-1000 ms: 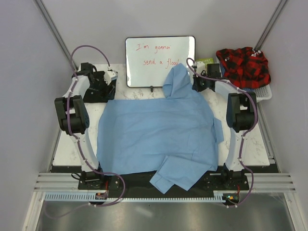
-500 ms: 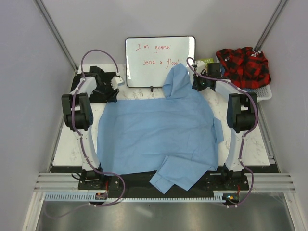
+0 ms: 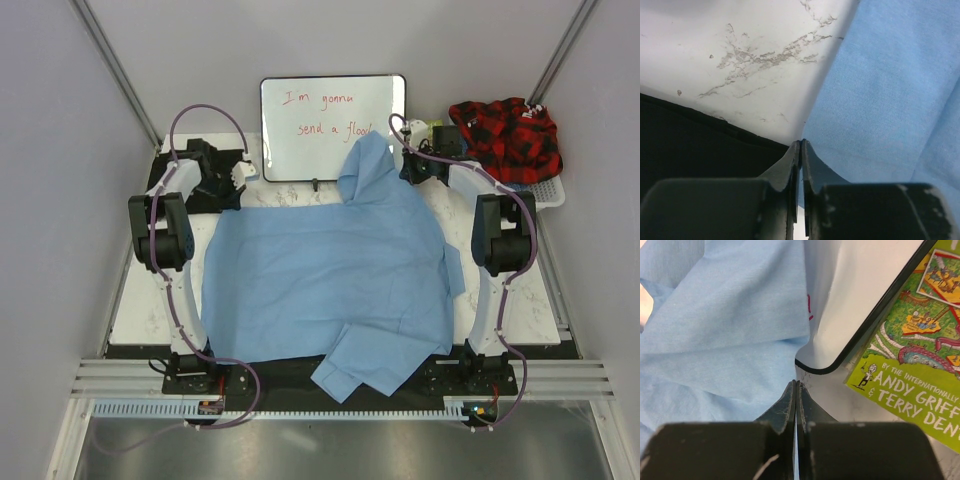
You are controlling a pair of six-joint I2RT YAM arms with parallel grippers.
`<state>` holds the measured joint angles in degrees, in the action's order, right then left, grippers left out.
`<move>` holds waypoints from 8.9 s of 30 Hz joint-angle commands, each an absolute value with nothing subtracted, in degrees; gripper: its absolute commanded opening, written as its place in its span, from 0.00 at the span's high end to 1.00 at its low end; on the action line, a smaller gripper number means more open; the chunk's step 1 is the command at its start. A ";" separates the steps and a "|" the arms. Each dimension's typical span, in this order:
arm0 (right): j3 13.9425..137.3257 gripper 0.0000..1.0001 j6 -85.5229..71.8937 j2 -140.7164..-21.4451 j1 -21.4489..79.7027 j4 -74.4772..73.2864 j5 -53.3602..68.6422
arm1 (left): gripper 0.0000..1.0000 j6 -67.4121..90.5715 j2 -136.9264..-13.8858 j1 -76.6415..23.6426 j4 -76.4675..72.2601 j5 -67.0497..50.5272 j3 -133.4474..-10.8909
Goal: Fold and stack the long sleeve shirts
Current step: Fold the shirt
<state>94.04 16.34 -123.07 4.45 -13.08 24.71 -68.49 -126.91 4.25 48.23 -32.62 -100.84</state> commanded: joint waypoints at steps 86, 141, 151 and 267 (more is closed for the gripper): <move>81.38 0.60 24.60 -115.40 1.05 -32.25 14.15 | 0.60 -46.76 -114.70 0.97 38.85 -20.30 -75.67; 105.11 0.10 20.21 -126.29 3.34 -32.96 31.46 | 0.05 -49.92 -97.65 0.70 51.06 -32.96 -80.86; 107.57 0.10 20.31 -131.04 3.25 -33.39 33.92 | 0.01 -49.92 -98.26 0.70 51.50 -32.61 -81.47; 83.06 1.00 14.82 -107.06 16.61 -24.93 57.83 | 0.01 -29.09 -102.22 -19.77 27.25 -48.60 -86.93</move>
